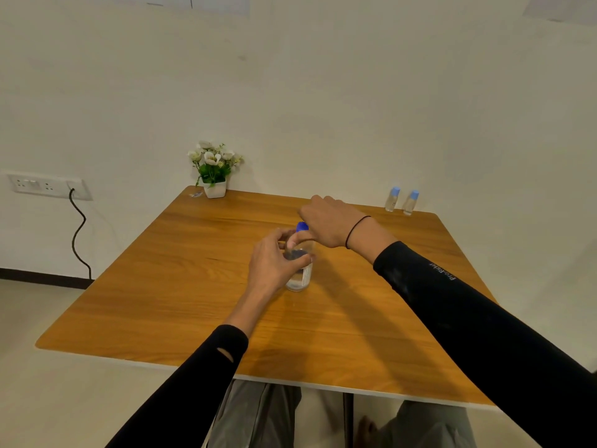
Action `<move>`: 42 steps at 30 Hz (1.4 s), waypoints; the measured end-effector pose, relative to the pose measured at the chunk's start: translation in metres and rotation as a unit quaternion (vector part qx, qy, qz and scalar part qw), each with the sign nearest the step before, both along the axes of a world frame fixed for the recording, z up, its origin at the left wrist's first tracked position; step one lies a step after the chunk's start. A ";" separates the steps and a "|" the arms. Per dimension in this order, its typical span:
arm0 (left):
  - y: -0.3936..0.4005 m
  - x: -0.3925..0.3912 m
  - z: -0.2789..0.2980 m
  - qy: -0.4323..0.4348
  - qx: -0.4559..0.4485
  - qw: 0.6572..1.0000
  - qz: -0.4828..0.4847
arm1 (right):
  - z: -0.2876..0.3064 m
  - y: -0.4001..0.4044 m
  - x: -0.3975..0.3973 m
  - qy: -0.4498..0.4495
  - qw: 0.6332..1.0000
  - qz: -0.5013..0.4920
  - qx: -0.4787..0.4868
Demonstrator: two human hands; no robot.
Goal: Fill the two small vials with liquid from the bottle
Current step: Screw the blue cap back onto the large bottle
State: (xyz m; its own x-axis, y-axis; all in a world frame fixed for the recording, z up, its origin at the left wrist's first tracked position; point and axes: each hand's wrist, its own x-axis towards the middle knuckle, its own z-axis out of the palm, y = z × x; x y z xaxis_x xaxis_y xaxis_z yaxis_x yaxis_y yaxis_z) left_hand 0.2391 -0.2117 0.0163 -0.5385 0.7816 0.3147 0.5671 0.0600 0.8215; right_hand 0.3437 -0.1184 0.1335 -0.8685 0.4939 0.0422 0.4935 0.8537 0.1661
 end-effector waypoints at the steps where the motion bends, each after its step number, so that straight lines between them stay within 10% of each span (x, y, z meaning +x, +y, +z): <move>1: 0.001 0.000 0.000 -0.005 -0.001 1.000 0.001 | 0.000 0.001 0.001 0.003 1.000 0.009 -0.029; 42: 0.006 -0.005 -0.016 0.010 0.009 1.000 0.000 | -0.002 0.004 0.007 -0.012 0.999 0.046 -0.027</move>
State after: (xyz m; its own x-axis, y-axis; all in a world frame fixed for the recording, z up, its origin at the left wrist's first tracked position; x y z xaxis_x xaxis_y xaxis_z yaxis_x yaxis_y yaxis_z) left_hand 0.2345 -0.2053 0.0005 -0.5315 0.7761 0.3394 0.5838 0.0453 0.8106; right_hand 0.3510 -0.1141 0.1319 -0.9110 0.4124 -0.0033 0.4085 0.9034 0.1302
